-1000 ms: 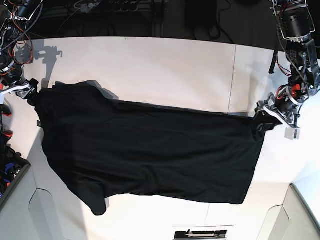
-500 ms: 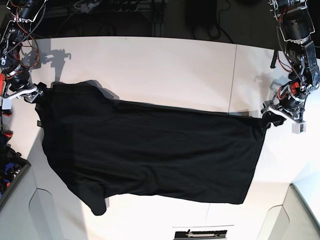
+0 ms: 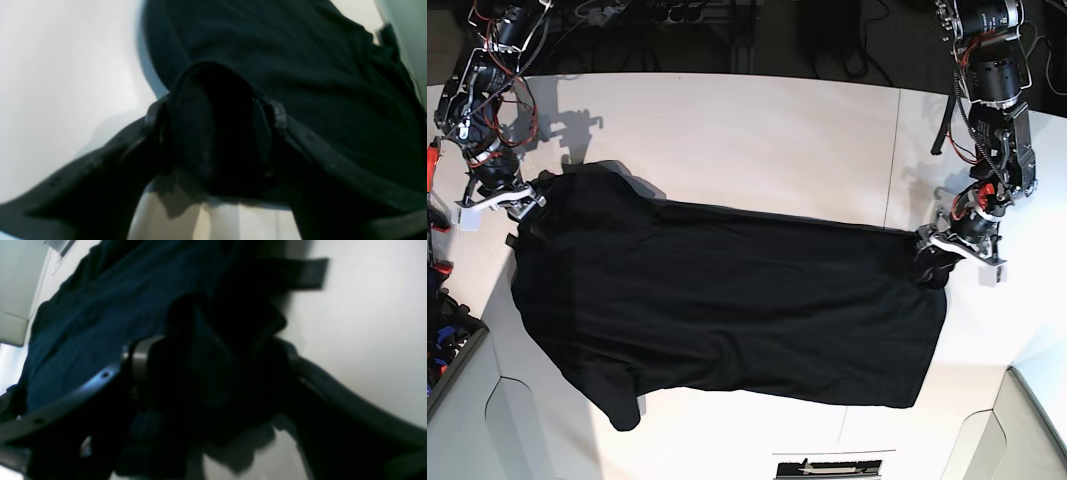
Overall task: Layout the t-shirt on the table in an organized manner, then fold the t-shirt properly
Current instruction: 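Lay the hem down near the collar with both grippers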
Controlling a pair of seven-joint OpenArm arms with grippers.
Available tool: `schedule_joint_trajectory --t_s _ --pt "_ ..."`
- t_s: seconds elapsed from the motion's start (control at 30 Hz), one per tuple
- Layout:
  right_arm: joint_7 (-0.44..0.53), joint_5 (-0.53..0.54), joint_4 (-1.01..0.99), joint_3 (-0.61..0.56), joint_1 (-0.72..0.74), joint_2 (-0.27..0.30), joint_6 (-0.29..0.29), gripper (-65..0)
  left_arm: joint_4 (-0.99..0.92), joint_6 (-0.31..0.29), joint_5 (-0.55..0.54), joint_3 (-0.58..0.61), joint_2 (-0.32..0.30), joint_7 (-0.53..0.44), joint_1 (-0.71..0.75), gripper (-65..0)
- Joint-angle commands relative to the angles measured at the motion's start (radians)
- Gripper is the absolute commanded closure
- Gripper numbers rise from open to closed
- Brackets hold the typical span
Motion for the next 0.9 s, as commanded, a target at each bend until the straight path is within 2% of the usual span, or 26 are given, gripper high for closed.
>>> schedule_joint_trajectory --t_s 0.0,0.07,0.1,0.13,0.17,0.2,0.23,0.3,0.4,0.57,0.67,0.87 --pt "-0.031 -0.022 0.006 -0.005 0.008 0.008 -0.007 -42.4 0.003 0.007 0.028 0.01 -0.003 0.034 -0.003 -37.7" --pt "-0.03 -0.025 0.006 -0.009 0.014 0.01 -0.007 -42.4 0.003 0.006 0.037 0.019 -0.004 -0.002 -0.003 -36.8" --pt "-0.03 -0.026 0.006 -0.01 0.016 0.01 -0.007 -42.4 0.003 0.006 0.05 0.019 -0.004 -0.025 -0.003 -32.7" --pt "-0.03 -0.026 0.006 -0.011 0.018 0.011 -0.006 -42.3 0.003 0.006 0.064 0.019 -0.005 -0.048 -0.003 -25.6" --pt "-0.029 -0.029 0.006 -0.011 0.019 0.012 -0.007 -39.1 0.003 0.006 0.081 0.019 -0.005 -0.065 -0.004 -16.7" --pt "-0.03 -0.029 0.006 -0.011 0.021 0.012 -0.006 -32.0 0.003 0.002 0.095 0.019 -0.005 -0.071 -0.005 -8.1" --pt "-0.03 -0.029 0.006 -0.011 0.022 0.012 -0.006 -22.1 0.003 -0.008 0.107 0.019 -0.005 -0.071 -0.006 -0.5" --pt "-0.03 -0.029 0.006 -0.011 0.028 0.012 0.007 -0.4 0.003 -0.046 0.109 0.019 -0.006 -0.071 -0.005 0.0" --pt "-0.035 -0.028 0.007 -0.01 0.044 0.012 0.019 0.0 0.006 -0.088 0.108 0.019 -0.011 -0.066 -0.005 0.0" --pt "-0.077 -0.027 0.036 -0.002 0.04 0.04 0.019 0.0 0.084 -0.115 0.1 0.019 -0.024 0.007 0.025 0.0" --pt "-0.117 0.003 0.043 0.021 0.04 0.073 0.019 0.0 0.179 -0.133 0.093 0.017 -0.029 0.014 0.076 0.0" --pt "-0.219 0.095 0.044 0.102 0.02 0.15 0.019 0.0 0.324 -0.132 0.093 0.015 -0.029 0.035 0.197 0.0"
